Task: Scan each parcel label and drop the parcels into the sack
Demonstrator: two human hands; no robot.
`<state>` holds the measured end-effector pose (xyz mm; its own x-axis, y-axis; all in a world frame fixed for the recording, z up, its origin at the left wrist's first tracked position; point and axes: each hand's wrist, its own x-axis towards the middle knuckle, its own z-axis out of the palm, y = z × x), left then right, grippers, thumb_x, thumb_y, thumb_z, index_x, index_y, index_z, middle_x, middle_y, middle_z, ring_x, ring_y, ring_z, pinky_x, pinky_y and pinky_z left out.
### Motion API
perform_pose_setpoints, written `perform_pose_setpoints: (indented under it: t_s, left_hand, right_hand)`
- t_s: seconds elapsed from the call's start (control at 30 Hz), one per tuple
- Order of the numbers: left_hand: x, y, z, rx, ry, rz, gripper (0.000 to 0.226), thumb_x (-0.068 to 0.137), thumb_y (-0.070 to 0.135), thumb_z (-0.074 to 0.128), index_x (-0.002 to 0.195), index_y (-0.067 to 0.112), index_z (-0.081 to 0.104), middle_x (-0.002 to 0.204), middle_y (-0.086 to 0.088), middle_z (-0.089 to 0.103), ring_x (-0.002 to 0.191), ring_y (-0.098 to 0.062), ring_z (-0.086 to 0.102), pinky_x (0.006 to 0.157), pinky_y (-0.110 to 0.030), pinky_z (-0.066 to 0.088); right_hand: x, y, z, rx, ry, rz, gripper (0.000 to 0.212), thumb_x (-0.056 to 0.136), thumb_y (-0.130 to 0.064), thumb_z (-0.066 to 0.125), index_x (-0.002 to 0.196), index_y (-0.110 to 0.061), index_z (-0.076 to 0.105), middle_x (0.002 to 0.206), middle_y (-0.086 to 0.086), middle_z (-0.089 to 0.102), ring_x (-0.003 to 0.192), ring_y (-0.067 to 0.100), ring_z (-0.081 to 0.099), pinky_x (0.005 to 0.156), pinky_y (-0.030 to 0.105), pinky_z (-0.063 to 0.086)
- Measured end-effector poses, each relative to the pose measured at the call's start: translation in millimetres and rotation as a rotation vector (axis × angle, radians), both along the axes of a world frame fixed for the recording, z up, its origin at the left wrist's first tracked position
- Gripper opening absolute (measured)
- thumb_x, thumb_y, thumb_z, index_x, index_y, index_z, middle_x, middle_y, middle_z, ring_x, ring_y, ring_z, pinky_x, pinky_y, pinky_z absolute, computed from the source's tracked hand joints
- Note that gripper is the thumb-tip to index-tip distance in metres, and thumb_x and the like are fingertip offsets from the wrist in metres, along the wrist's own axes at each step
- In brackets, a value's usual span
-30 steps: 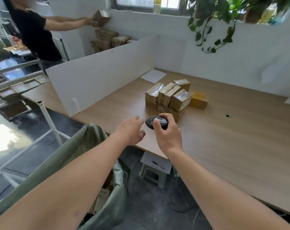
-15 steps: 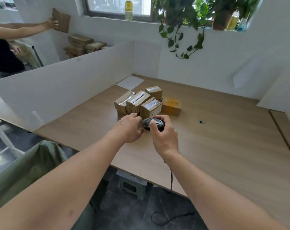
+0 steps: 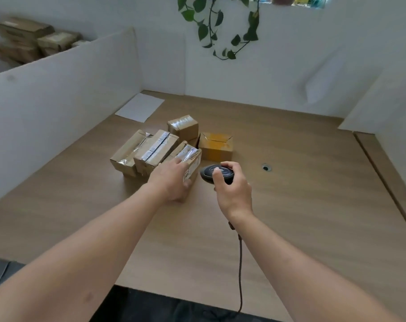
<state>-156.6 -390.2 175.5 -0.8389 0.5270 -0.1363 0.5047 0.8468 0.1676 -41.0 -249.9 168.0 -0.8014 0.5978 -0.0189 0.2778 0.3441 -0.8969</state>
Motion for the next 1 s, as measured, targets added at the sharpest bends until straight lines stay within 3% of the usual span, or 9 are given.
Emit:
perform_pose_setpoints:
  t_s: [0.23, 0.53, 0.83, 1.0]
  left_hand:
    - [-93, 20, -54, -0.041, -0.045, -0.056, 0.06, 0.097, 0.046, 0.064, 0.149, 0.022, 0.049, 0.159, -0.007, 0.04, 0.135, -0.031, 0.05, 0.106, -0.045, 0.049]
    - [-127, 36, -92, -0.046, -0.037, 0.005, 0.083, 0.088, 0.059, 0.07, 0.157, 0.027, 0.035, 0.167, -0.017, 0.02, 0.134, -0.04, 0.048, 0.104, -0.049, 0.049]
    - [-102, 52, -88, 0.177, -0.168, 0.127, 0.084, 0.085, 0.055, 0.075, 0.158, 0.039, 0.037, 0.149, -0.013, 0.036, 0.133, -0.034, 0.043, 0.108, -0.048, 0.044]
    - [-75, 70, -83, 0.382, -0.27, 0.251, 0.084, 0.077, 0.062, 0.077, 0.152, 0.051, 0.041, 0.133, -0.007, 0.046, 0.124, -0.03, 0.051, 0.103, -0.049, 0.053]
  right_hand:
    - [-76, 16, -38, -0.061, -0.088, -0.072, 0.05, 0.079, -0.075, 0.047, 0.117, -0.046, 0.06, 0.104, -0.017, 0.07, 0.096, 0.02, 0.074, 0.089, 0.05, 0.062]
    - [-108, 35, -77, -0.128, -0.159, -0.156, 0.046, 0.078, -0.075, 0.052, 0.113, -0.047, 0.061, 0.105, -0.015, 0.073, 0.097, 0.021, 0.076, 0.087, 0.052, 0.063]
    - [-81, 59, -80, -0.169, -0.138, -0.156, 0.048, 0.078, -0.074, 0.052, 0.115, -0.045, 0.062, 0.105, -0.012, 0.076, 0.096, 0.021, 0.077, 0.087, 0.051, 0.062]
    - [-45, 87, -75, -0.178, -0.113, -0.171, 0.043, 0.08, -0.073, 0.053, 0.113, -0.048, 0.062, 0.104, -0.013, 0.075, 0.095, 0.02, 0.077, 0.079, 0.057, 0.065]
